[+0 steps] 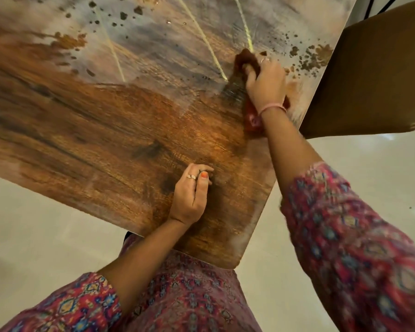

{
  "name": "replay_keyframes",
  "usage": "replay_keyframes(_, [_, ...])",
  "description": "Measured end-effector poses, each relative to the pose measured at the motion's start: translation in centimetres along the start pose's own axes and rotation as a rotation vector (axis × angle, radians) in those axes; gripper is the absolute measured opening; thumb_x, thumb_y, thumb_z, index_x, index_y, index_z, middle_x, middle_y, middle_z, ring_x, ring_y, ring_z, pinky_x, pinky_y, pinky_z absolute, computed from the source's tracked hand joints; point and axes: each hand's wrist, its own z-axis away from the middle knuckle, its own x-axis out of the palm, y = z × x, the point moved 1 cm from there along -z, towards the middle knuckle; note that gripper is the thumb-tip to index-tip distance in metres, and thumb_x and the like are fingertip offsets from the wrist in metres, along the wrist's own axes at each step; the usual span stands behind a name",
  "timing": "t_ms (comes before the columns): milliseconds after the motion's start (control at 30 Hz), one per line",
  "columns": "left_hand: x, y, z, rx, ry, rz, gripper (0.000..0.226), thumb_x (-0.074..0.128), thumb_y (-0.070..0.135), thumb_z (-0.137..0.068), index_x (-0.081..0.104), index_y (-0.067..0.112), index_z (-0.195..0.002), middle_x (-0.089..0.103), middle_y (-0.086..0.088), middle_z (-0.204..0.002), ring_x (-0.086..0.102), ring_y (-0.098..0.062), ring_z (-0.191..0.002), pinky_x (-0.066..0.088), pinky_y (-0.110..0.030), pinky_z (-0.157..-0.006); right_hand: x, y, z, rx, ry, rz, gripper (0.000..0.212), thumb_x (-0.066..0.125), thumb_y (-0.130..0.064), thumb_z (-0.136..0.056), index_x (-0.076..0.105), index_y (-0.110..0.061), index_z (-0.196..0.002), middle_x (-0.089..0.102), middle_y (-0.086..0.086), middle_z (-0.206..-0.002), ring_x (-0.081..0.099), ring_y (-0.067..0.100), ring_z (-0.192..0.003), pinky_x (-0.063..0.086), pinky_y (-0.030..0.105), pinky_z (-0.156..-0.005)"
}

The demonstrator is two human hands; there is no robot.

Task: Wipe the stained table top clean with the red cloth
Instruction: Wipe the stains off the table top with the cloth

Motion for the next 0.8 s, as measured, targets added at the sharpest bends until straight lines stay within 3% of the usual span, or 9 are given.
replay_keyframes(67, [-0.1, 0.1, 0.1, -0.014, -0.001, -0.005, 0.04, 0.031, 0.03, -0.097, 0.061, 0.005, -0.102, 0.059, -0.006, -0.091, 0.06, -0.014, -0.075, 0.052, -0.035, -0.067, 0.4, -1.3, -0.1, 0.076, -0.003, -0.015, 0.037, 0.046, -0.034, -0.096, 0.058, -0.017, -0.126, 0.05, 0.008, -0.133, 0.045, 0.026, -0.123, 0.038, 0.039, -0.101])
replay_keyframes(233, [0.0, 0.3, 0.1, 0.013, -0.005, -0.023, 0.037, 0.031, 0.027, -0.096, 0.061, 0.005, -0.101, 0.059, -0.004, -0.091, 0.059, -0.01, -0.074, 0.05, -0.027, -0.067, 0.5, -2.1, 13.1, -0.559, -0.202, -0.144, 0.036, 0.053, -0.027, -0.093, 0.059, -0.026, -0.128, 0.058, 0.003, -0.123, 0.053, 0.027, -0.1, 0.043, 0.039, -0.078])
replay_keyframes(300, [0.0, 0.2, 0.0, 0.009, -0.016, -0.01, 0.036, 0.031, 0.026, -0.097, 0.061, 0.006, -0.101, 0.059, -0.004, -0.092, 0.059, -0.006, -0.074, 0.049, -0.022, -0.067, 0.2, -0.2, 12.5, -0.71, -0.228, -0.132, 0.035, 0.053, -0.028, -0.093, 0.06, -0.022, -0.127, 0.061, 0.006, -0.119, 0.056, 0.029, -0.094, 0.046, 0.039, -0.076])
replay_keyframes(367, [0.0, 0.2, 0.0, 0.004, -0.015, -0.002, 0.035, 0.033, 0.026, -0.097, 0.061, 0.006, -0.101, 0.059, -0.004, -0.093, 0.059, -0.006, -0.075, 0.048, -0.02, -0.067, 0.5, 1.2, 8.9, -0.582, -0.157, -0.115, 0.037, 0.052, -0.03, -0.094, 0.058, -0.021, -0.129, 0.057, 0.009, -0.122, 0.054, 0.03, -0.103, 0.044, 0.039, -0.088])
replay_keyframes(433, [0.1, 0.1, 0.1, 0.004, -0.02, -0.029, 0.029, 0.037, 0.021, -0.098, 0.061, 0.007, -0.1, 0.058, -0.002, -0.091, 0.06, -0.01, -0.075, 0.048, -0.02, -0.069, 0.6, 2.3, 4.5, -0.283, -0.017, -0.142, 0.04, 0.05, -0.032, -0.094, 0.056, -0.021, -0.132, 0.053, 0.01, -0.124, 0.05, 0.028, -0.113, 0.036, 0.033, -0.095])
replay_keyframes(500, [0.2, -0.1, 0.0, 0.013, -0.024, -0.069, 0.023, 0.041, 0.016, -0.097, 0.061, 0.007, -0.099, 0.056, 0.0, -0.089, 0.06, -0.016, -0.076, 0.046, -0.019, -0.071, 0.6, 2.8, 1.4, 0.051, 0.101, -0.122, 0.042, 0.046, -0.036, -0.095, 0.052, -0.025, -0.135, 0.051, 0.008, -0.127, 0.047, 0.025, -0.117, 0.028, 0.026, -0.093])
replay_keyframes(567, [0.2, -0.2, 0.0, 0.018, -0.015, -0.078, 0.024, 0.04, 0.017, -0.097, 0.061, 0.008, -0.099, 0.056, 0.001, -0.089, 0.059, -0.015, -0.076, 0.046, -0.02, -0.072, 0.8, 1.5, 2.0, 0.184, 0.138, -0.102, 0.042, 0.046, -0.033, -0.095, 0.05, -0.027, -0.136, 0.049, 0.007, -0.13, 0.045, 0.026, -0.118, 0.028, 0.027, -0.095])
replay_keyframes(733, [0.1, -0.3, 0.1, 0.025, -0.013, -0.074, 0.028, 0.036, 0.024, -0.098, 0.061, 0.011, -0.1, 0.056, 0.002, -0.09, 0.059, -0.007, -0.074, 0.048, -0.023, -0.07, 1.0, 0.4, 15.1, -0.332, -0.089, -0.129, 0.044, 0.05, -0.02, -0.093, 0.051, -0.027, -0.136, 0.053, 0.005, -0.129, 0.05, 0.029, -0.102, 0.043, 0.039, -0.082])
replay_keyframes(800, [0.3, -0.3, 0.0, 0.029, -0.015, -0.074, 0.027, 0.036, 0.025, -0.098, 0.06, 0.013, -0.1, 0.056, 0.003, -0.09, 0.058, -0.004, -0.074, 0.047, -0.018, -0.07, 0.0, 2.7, 16.7, -0.422, -0.155, -0.101, 0.046, 0.051, -0.018, -0.091, 0.051, -0.028, -0.136, 0.054, 0.004, -0.13, 0.052, 0.031, -0.101, 0.044, 0.042, -0.08])
